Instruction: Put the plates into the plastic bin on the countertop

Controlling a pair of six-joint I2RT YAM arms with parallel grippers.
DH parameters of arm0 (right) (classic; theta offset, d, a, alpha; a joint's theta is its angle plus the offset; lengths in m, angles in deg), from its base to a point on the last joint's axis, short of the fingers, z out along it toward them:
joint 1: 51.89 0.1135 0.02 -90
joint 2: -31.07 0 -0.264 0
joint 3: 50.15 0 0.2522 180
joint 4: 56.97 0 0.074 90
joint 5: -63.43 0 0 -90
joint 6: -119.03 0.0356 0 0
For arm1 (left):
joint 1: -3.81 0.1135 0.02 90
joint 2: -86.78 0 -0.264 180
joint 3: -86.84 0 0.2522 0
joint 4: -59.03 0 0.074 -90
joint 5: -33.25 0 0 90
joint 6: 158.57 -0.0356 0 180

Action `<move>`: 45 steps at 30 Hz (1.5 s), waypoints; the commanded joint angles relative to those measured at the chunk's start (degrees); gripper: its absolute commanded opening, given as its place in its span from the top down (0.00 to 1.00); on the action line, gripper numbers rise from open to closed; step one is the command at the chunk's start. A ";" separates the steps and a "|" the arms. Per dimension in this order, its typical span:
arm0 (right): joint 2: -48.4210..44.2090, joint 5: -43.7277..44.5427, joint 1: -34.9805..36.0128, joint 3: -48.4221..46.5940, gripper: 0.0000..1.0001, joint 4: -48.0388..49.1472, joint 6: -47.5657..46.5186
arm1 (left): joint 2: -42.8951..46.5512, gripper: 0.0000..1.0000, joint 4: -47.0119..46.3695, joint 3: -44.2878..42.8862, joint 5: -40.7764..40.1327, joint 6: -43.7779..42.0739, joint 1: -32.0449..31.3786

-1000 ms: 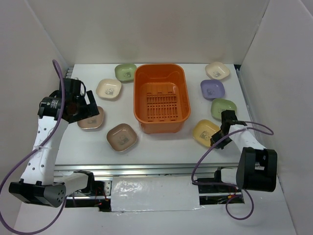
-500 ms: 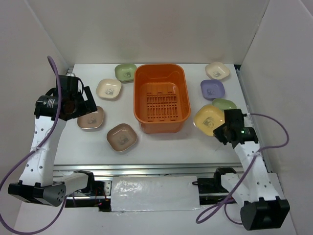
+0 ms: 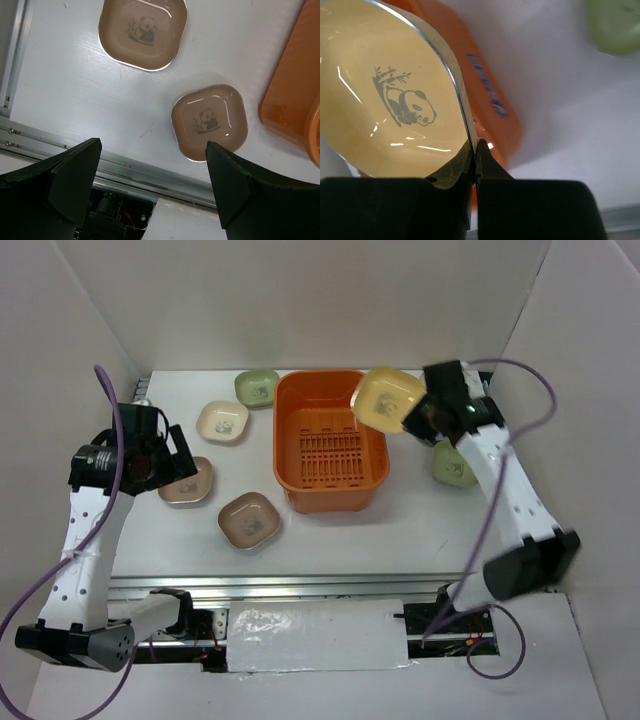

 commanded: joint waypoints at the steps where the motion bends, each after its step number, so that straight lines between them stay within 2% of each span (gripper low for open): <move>1: 19.48 -3.84 5.21 -16.62 1.00 1.35 -7.47 | 2.17 0.01 -0.93 2.11 2.74 1.72 0.56; 3: 27.26 -4.46 7.66 -29.09 1.00 -3.02 -9.41 | 3.48 0.01 -1.10 4.22 3.62 2.51 0.65; 4: 35.21 -4.89 8.29 -33.40 1.00 -4.87 -9.85 | 4.10 0.01 -1.19 5.18 4.75 2.86 0.65; 7: 51.16 -6.13 9.78 -58.22 1.00 -14.19 -12.13 | 5.95 0.01 -2.33 11.31 9.14 4.10 0.82; 9: 58.10 -7.00 10.31 -63.92 1.00 -17.01 -13.19 | 6.56 0.01 -3.47 14.58 11.87 4.71 0.73; 11: 58.23 -9.80 10.40 -59.48 1.00 -14.14 -14.07 | 7.09 0.01 -4.44 19.41 14.34 5.50 0.47; 13: 55.95 -10.08 10.40 -50.20 0.99 -7.37 -13.90 | 7.36 0.01 -6.29 23.88 16.88 5.68 0.30; 14: 55.42 -10.43 10.40 -48.49 0.98 -4.74 -13.90 | 7.44 0.01 -7.16 25.22 17.16 6.03 0.29; 18: 57.61 -9.99 11.02 -49.25 0.89 -3.75 -14.51 | 8.15 0.01 -9.19 31.63 18.65 6.82 -0.14; 19: 57.87 -9.91 11.19 -49.61 0.77 -3.31 -14.43 | 8.24 0.01 -9.89 32.52 19.00 7.00 -0.15; 21: 57.44 -10.25 11.37 -50.22 0.70 -1.38 -14.25 | 7.97 0.01 -11.21 34.88 19.09 7.61 -0.23; 22: 57.18 -10.43 11.19 -50.66 0.54 -0.77 -13.90 | 7.54 0.01 -11.73 35.51 18.66 8.48 -0.32; 23: 56.39 -10.43 11.19 -51.02 0.45 0.20 -13.72 | 7.36 0.01 -12.96 36.21 18.74 8.84 -0.32; 24: 55.86 -10.61 11.19 -52.33 0.41 0.55 -13.64 | 7.10 0.01 -13.84 37.43 18.65 9.19 -0.32; 25: 55.51 -10.61 11.19 -53.38 0.08 0.91 -13.46 | 6.14 0.01 -13.68 36.92 18.65 9.72 -0.06; 26: 54.02 -10.61 11.28 -54.26 0.00 1.17 -13.37 | 6.04 0.01 -13.85 36.31 17.78 10.42 -0.14; 31: 44.89 -13.86 12.77 -56.82 0.00 2.58 -14.34 | 3.94 0.01 -17.00 36.13 16.11 15.94 -0.67; 35: 29.60 -16.14 15.05 -48.33 0.00 5.65 -15.39 | -0.63 0.05 -22.80 40.25 16.45 19.74 -2.16; 40: 14.22 -18.25 16.38 -38.82 0.00 7.50 -15.48 | -8.01 0.21 -29.22 42.10 15.31 24.13 -5.15; 43: 7.98 -18.43 16.55 -34.24 0.00 7.68 -15.13 | -12.06 0.51 -28.79 41.49 10.13 26.59 -6.65; 44: 6.91 -18.35 16.47 -33.19 0.00 7.42 -15.04 | -12.59 0.70 -28.18 41.32 9.17 27.29 -7.43; 45: 5.94 -18.26 16.29 -33.09 0.00 6.98 -14.95 | -12.51 0.75 -27.74 41.31 8.12 28.95 -7.88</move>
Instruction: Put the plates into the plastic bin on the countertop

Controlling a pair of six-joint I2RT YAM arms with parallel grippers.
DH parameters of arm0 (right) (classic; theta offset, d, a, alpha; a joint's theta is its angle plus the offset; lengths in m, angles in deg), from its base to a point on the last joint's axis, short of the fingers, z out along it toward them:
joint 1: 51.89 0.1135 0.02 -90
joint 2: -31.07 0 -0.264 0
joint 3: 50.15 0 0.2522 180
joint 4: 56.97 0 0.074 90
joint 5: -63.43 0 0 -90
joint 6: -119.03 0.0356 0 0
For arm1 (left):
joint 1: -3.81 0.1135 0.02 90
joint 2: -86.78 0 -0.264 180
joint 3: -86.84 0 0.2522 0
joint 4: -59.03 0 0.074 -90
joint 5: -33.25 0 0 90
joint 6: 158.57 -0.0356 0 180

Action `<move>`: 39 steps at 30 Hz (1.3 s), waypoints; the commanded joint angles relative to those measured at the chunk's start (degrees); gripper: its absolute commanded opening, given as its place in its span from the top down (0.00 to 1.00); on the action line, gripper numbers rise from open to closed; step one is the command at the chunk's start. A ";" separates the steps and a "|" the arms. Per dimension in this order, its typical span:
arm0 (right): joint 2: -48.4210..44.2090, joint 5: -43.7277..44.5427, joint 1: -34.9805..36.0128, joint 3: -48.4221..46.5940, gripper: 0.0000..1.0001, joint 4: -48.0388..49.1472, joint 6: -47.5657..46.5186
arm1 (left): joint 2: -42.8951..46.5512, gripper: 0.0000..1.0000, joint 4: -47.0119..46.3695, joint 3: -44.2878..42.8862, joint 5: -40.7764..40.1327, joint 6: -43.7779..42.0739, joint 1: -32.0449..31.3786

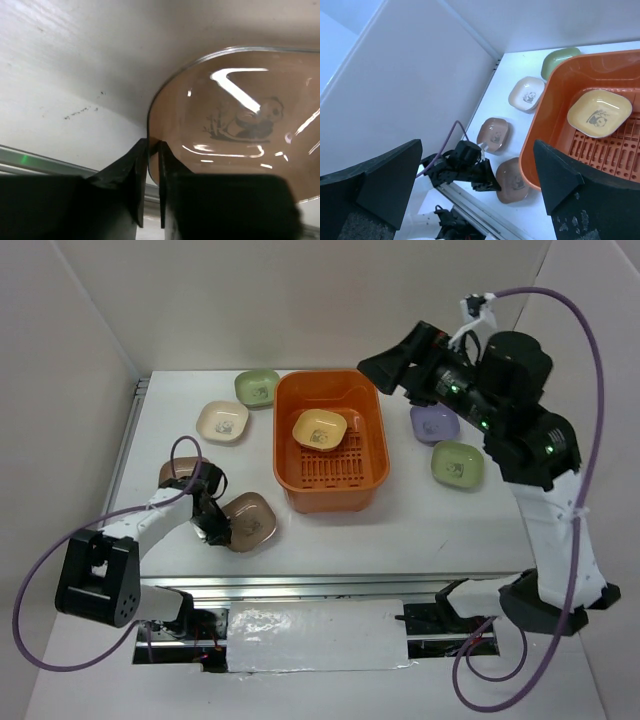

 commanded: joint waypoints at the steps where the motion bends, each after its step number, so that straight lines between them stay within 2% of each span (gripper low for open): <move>1: -0.64 -0.31 -0.60 3.56 0.00 -1.87 -0.50 | -0.01 0.79 -0.33 -0.72 -6.44 5.32 -1.54; 5: -4.34 -0.04 -2.09 3.82 0.00 -3.82 -0.68 | 0.96 1.00 -0.59 2.27 -6.90 7.17 -1.72; 8: -6.63 -1.54 -4.20 4.53 0.00 -3.99 -0.86 | 4.46 1.00 3.08 2.28 -6.63 9.27 -2.42; 9: -7.33 -1.89 -4.82 4.62 0.00 -4.25 -0.86 | 9.00 1.00 8.15 1.23 -7.42 11.37 -3.03; 11: -7.68 -1.89 -6.84 4.97 0.00 -4.78 -0.95 | 14.91 1.00 15.02 -4.30 -12.42 13.92 -5.66; 12: -7.77 -2.07 -7.80 5.49 0.00 -5.05 -0.86 | 20.68 1.00 22.28 -6.93 -14.61 16.98 -6.46; 13: -7.86 -2.24 -9.81 6.54 0.00 -5.31 -0.34 | 23.00 1.00 25.22 -13.05 -16.81 18.06 -7.25; 15: -7.51 -3.03 -12.63 7.51 0.00 -6.01 0.46 | 28.01 1.00 31.89 -19.84 -22.09 19.03 -7.52; 16: -7.34 -3.73 -13.95 8.48 0.00 -6.54 1.42 | 28.73 1.00 32.80 -26.23 -23.23 18.25 -7.43; 19: -7.60 -5.92 -19.23 11.28 0.00 -6.37 2.48 | 26.90 1.00 30.02 -36.09 -23.17 10.71 -7.26; 20: -7.77 -6.72 -21.85 12.08 0.00 -6.11 2.48 | 25.41 1.00 26.78 -37.53 -21.07 3.20 -7.26; 21: -8.12 -7.77 -23.35 12.79 0.00 -5.32 2.48 | 21.74 1.00 19.61 -38.76 -15.74 -0.87 -7.34; 23: -8.39 -10.84 -25.64 15.07 0.00 -4.52 2.31 | 15.85 1.00 13.50 -41.75 -8.51 -7.57 -7.34; 24: -8.82 -11.81 -27.57 16.82 0.00 -3.74 2.13 | 8.60 1.00 9.56 -45.33 -1.78 -13.16 -7.69; 25: -8.92 -12.43 -28.11 17.88 0.00 -3.38 2.13 | 4.52 1.00 8.65 -48.15 0.64 -15.57 -8.48; 26: -9.27 -13.14 -28.29 19.11 0.00 -3.12 2.22 | -3.26 1.00 7.51 -50.70 1.53 -19.33 -9.27; 28: -10.14 -13.75 -30.40 23.41 0.00 -1.54 2.65 | -10.34 1.00 6.97 -59.40 3.12 -22.09 -11.11; 30: -11.98 -15.07 -31.88 29.02 0.00 0.91 3.53 | -21.92 1.00 5.92 -66.93 2.68 -25.25 -12.17; 31: -11.99 -15.08 -32.33 30.88 0.00 1.62 3.88 | -21.97 1.00 5.83 -69.34 3.20 -25.70 -12.18; 34: -13.57 -16.65 -34.09 37.48 0.00 4.17 4.77 | -35.81 1.00 7.49 -78.74 4.17 -25.09 -12.18; 35: -13.92 -16.92 -34.70 39.84 0.00 4.53 5.03 | -37.95 1.00 7.93 -82.77 4.61 -24.91 -12.18; 39: -15.15 -17.54 -35.50 42.94 0.00 4.97 4.68 | -46.91 1.00 5.39 -87.72 9.44 -27.97 -12.88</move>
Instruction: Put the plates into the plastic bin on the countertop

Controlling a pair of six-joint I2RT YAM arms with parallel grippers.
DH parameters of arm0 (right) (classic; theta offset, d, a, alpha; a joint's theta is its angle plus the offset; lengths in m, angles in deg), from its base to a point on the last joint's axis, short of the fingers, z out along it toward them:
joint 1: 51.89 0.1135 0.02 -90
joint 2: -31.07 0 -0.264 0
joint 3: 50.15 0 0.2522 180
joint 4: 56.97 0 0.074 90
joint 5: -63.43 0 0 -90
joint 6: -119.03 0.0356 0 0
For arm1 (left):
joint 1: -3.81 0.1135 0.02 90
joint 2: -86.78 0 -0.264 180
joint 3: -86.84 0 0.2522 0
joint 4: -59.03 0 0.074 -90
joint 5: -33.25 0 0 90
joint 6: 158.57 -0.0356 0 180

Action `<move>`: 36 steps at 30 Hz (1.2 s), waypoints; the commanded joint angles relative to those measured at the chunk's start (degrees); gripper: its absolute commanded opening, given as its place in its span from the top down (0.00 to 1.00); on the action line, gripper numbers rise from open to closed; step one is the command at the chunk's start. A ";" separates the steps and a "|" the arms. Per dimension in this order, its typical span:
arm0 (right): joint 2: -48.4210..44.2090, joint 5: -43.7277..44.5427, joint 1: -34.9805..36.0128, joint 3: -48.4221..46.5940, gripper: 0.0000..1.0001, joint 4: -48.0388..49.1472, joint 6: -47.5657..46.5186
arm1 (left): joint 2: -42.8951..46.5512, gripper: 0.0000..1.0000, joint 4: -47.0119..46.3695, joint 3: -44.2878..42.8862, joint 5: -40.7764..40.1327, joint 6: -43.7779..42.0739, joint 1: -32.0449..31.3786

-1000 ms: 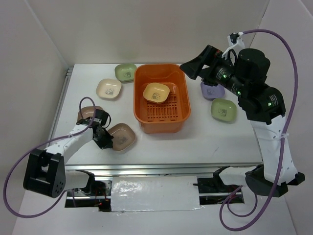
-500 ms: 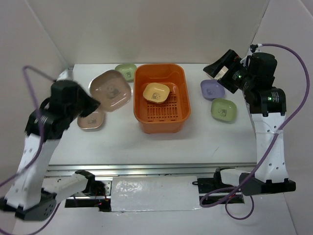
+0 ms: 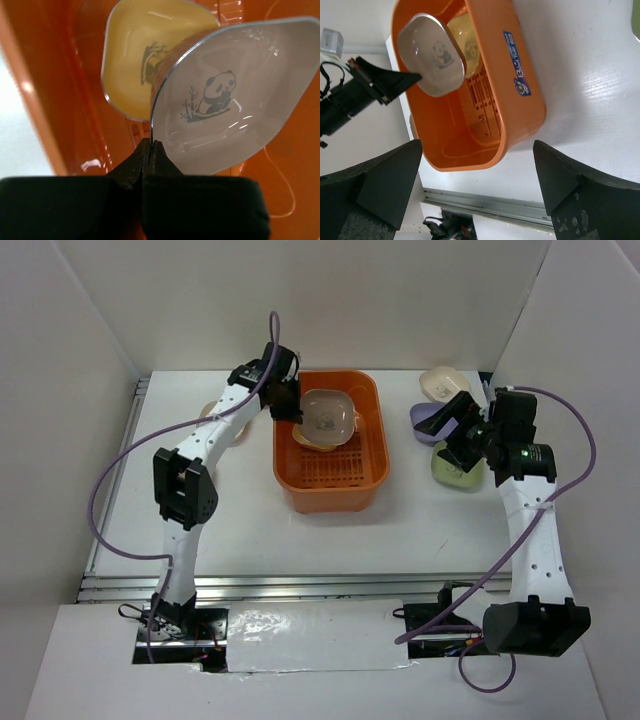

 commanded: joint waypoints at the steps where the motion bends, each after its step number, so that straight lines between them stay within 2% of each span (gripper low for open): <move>1: -2.94 -2.35 -0.55 1.15 0.00 4.36 0.07 | -2.91 1.00 -2.07 -8.64 5.19 -4.51 -0.23; 4: -3.38 -2.43 -0.46 1.24 0.00 4.01 -0.20 | -6.35 1.00 -1.10 -11.56 5.10 -6.44 0.30; 8: -3.38 -1.73 -0.20 0.54 0.00 3.13 -1.16 | -6.79 1.00 -1.36 -10.95 3.43 -8.90 1.09; 10: -3.47 -0.51 -0.28 0.88 0.00 3.04 -1.60 | -7.40 0.92 -1.45 -11.74 3.08 -10.05 1.36; 13: -3.12 -0.50 -0.81 1.59 0.00 3.39 -1.52 | -9.25 0.91 -0.31 -14.02 2.38 -11.10 1.27; 15: -2.68 -0.85 -1.08 1.59 0.00 3.65 -1.43 | -9.95 0.84 0.31 -14.47 1.50 -11.37 1.36; 18: -2.68 -0.50 -1.51 1.42 0.00 3.66 -1.34 | -9.95 0.46 0.14 -14.90 0.35 -11.02 1.44; 20: -2.59 -0.41 -1.86 1.41 0.00 3.66 -1.51 | -9.69 0.35 0.22 -16.22 -0.35 -10.40 1.36; 21: -2.59 -0.24 -2.04 1.59 0.00 3.83 -1.43 | -9.52 0.07 0.22 -17.96 -0.61 -10.14 1.27; 22: -2.24 -0.15 -2.48 1.76 0.00 3.83 -1.34 | -8.56 0.01 -0.30 -18.68 0.60 -9.79 1.18; 27: -1.45 4.93 -5.29 2.90 0.00 3.57 -2.04 | 0.48 0.01 -4.87 -18.43 4.31 -7.77 -0.48; 28: -1.10 10.17 -5.73 3.08 0.00 3.31 -2.39 | 4.85 0.01 -7.05 -17.72 4.48 -7.50 -1.10; 33: 8.47 21.28 -10.39 5.89 0.00 -0.12 1.11 | 18.15 0.01 -10.41 -9.38 -0.24 -5.92 -4.35; 36: 9.72 28.14 -11.62 10.54 0.00 3.55 5.42 | 25.63 0.01 -7.53 -3.76 -2.19 -4.43 -4.27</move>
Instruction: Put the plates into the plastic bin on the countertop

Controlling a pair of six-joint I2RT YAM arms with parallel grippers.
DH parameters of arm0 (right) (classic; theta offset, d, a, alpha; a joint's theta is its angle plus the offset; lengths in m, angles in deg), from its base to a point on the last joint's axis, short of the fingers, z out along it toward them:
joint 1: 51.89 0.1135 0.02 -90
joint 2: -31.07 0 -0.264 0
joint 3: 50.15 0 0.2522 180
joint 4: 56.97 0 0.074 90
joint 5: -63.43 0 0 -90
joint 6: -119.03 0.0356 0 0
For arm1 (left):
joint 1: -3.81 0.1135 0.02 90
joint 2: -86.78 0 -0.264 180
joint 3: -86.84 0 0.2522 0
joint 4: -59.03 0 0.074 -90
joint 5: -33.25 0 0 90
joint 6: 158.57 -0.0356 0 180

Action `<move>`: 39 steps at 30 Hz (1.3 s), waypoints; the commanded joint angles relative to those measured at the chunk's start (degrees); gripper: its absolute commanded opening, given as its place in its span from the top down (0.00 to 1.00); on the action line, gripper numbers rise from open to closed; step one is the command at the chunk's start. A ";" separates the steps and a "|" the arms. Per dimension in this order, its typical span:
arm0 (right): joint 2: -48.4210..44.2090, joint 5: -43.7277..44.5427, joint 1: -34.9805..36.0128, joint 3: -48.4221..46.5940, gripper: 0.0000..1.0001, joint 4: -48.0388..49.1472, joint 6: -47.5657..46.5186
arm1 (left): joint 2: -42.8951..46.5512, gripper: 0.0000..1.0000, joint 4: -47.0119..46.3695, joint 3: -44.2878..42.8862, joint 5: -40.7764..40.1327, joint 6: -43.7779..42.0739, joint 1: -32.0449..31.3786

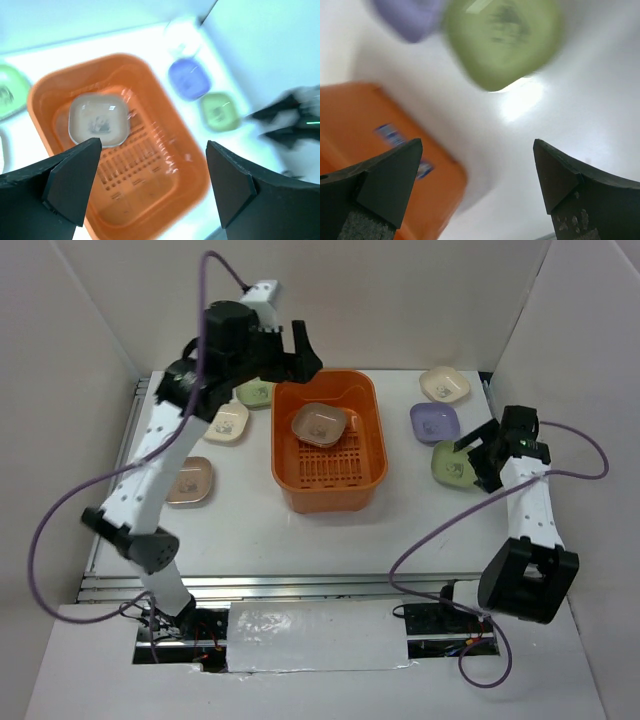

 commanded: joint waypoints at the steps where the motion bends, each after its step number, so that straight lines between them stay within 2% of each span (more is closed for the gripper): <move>1: 1.34 9.31 -1.98 4.86 0.00 2.51 4.77 | 9.87 0.01 0.59 4.38 -2.83 2.28 0.56; 2: 2.31 9.31 -3.64 5.14 0.00 2.53 6.78 | 11.03 0.01 4.09 5.01 -5.44 2.46 0.82; 7: 11.08 11.15 -5.41 5.50 0.00 5.07 10.92 | 17.54 0.01 12.29 12.72 -8.54 3.07 2.14; 13: 18.82 12.12 -6.56 4.45 0.03 10.08 13.48 | 26.06 0.01 12.82 25.56 -8.37 2.90 4.08; 19: 27.44 12.21 -6.73 1.55 0.08 11.05 13.48 | 28.62 0.01 14.67 30.14 -7.14 2.64 5.04; 22: 30.08 12.56 -6.56 -0.21 0.24 9.31 13.04 | 29.15 0.01 14.75 31.38 -6.61 2.64 5.04; 23: 30.26 12.91 -5.95 -0.39 0.37 8.86 13.04 | 29.15 0.01 15.10 31.47 -7.13 2.81 5.04; 25: 29.39 12.30 -5.94 1.18 0.47 9.38 12.95 | 29.23 0.01 15.19 31.64 -7.31 2.99 5.13; 28: 27.81 11.33 -6.47 3.39 0.90 9.65 12.43 | 29.41 0.01 15.28 31.38 -7.84 2.81 5.40; 29: 27.63 11.59 -6.47 3.65 1.00 8.95 12.42 | 29.32 0.01 15.63 31.21 -7.93 2.73 5.83; 32: 23.95 11.16 -6.47 7.06 1.00 8.50 12.33 | 28.88 0.01 16.77 30.06 -8.45 2.64 6.45; 35: 15.17 11.77 -6.56 12.52 1.00 7.98 13.73 | 28.53 0.01 18.61 28.05 -10.82 4.03 7.06; 39: -1.00 14.31 -5.51 17.00 1.00 5.35 17.69 | 28.71 0.01 20.99 25.58 -17.05 8.60 8.47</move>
